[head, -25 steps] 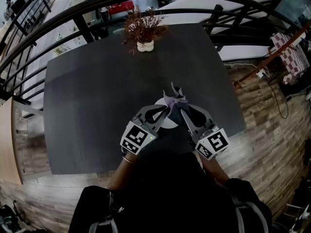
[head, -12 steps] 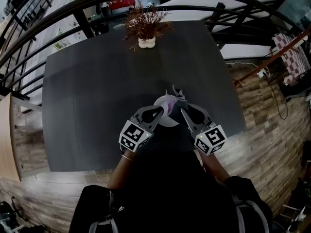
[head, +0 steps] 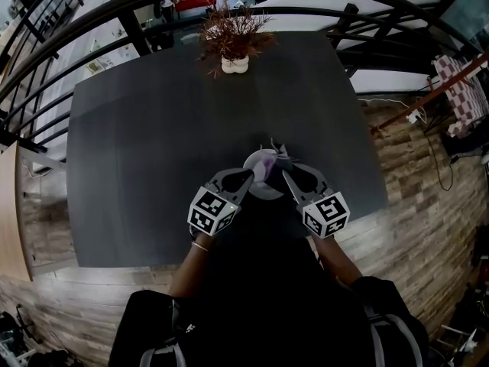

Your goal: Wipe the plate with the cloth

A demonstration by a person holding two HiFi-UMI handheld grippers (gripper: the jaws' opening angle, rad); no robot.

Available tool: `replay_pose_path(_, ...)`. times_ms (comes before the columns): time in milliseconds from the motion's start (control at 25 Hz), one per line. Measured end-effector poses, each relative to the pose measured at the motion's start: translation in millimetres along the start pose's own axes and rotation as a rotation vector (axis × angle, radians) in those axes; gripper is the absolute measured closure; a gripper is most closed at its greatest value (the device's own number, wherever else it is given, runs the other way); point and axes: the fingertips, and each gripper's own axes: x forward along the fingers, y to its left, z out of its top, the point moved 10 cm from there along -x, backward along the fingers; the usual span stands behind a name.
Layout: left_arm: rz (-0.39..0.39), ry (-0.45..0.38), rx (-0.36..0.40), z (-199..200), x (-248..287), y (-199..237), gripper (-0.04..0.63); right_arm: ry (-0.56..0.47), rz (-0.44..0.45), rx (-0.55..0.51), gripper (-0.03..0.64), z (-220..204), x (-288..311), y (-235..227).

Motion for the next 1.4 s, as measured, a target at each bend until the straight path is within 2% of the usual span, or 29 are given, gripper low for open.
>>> replay_pose_path(320,0.005,0.016,-0.076,-4.5,1.6,1.8,0.591,0.070,0.007,-0.029,0.557,-10.9,12.3,-1.4)
replay_pose_path(560,0.019,0.036,-0.082,-5.7,2.6,3.1,0.591,0.102,0.013,-0.035,0.557,-17.4,20.8,-1.5)
replay_pose_path(680,0.032,0.060,-0.099,-8.4,2.4,5.1,0.535,0.109,-0.011,-0.038,0.558,-17.9,21.1,-3.5)
replay_pose_path(1000,0.037,0.115,-0.168,-16.2,6.5,6.1,0.472,0.165,-0.046,-0.077,0.557,-23.4,23.5,-11.8)
replay_pose_path(1160,0.047,0.159,-0.171,-17.5,8.8,5.1,0.463,0.206,-0.057,-0.095,0.557,-31.0,27.1,-13.1)
replay_pose_path(1400,0.058,0.178,-0.204,-17.5,10.6,10.3,0.459,0.250,-0.066,-0.124,0.558,-39.9,35.6,-14.1)
